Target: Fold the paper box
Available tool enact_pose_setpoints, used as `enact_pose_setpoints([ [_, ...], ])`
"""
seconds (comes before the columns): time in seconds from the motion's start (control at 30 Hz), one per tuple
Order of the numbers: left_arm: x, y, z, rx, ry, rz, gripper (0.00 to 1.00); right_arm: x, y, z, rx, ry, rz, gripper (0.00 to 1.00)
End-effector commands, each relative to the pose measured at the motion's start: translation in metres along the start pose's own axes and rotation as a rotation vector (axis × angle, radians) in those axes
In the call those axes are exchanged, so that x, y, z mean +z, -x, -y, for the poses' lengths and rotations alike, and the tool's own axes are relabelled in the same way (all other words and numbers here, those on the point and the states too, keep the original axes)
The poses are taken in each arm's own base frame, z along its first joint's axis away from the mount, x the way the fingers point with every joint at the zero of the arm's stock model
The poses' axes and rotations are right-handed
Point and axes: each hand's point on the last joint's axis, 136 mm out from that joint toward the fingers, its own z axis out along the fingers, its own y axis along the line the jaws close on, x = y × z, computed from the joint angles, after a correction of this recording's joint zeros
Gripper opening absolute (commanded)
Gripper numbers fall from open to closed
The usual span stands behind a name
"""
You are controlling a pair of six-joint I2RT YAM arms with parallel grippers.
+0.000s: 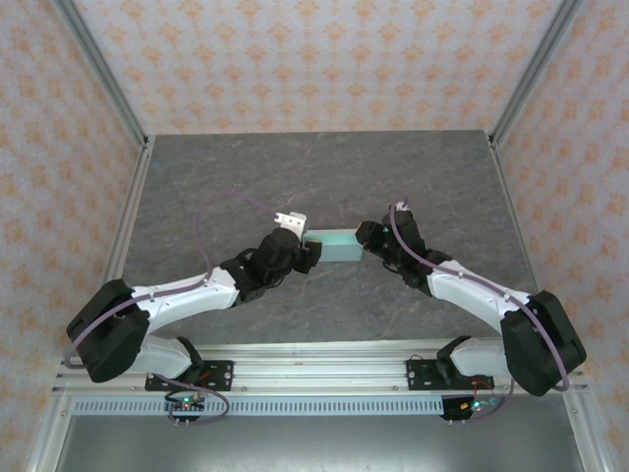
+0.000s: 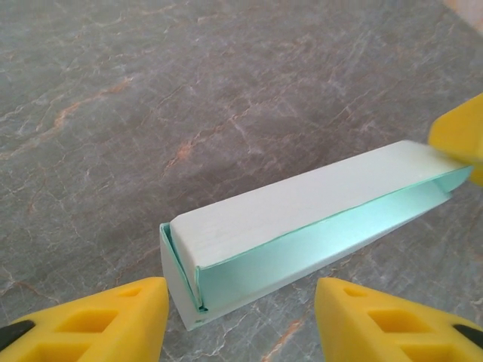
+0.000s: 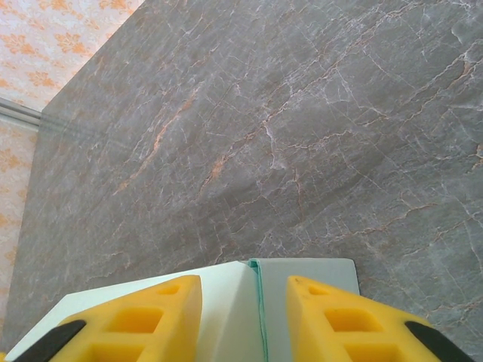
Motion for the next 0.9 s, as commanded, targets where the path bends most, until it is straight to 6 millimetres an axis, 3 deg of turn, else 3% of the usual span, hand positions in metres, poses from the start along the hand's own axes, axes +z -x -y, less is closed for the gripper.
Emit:
enact_pose_setpoints([
  [0.0, -0.009, 0.006, -0.006, -0.002, -0.003, -0.005, 0.56, 0.002, -0.033, 0.039, -0.028, -0.145, -0.107, 0.35],
  [0.17, -0.01, 0.021, -0.016, -0.098, -0.031, 0.009, 0.58, 0.002, -0.032, 0.038, -0.033, -0.142, -0.106, 0.35],
  [0.43, 0.013, 0.026, -0.035, -0.215, -0.025, -0.057, 0.59, 0.001, -0.031, 0.037, -0.041, -0.141, -0.103, 0.35],
  [0.87, 0.026, 0.001, -0.041, -0.22, -0.029, -0.165, 0.53, 0.001, -0.03, 0.037, -0.049, -0.147, -0.105, 0.35],
])
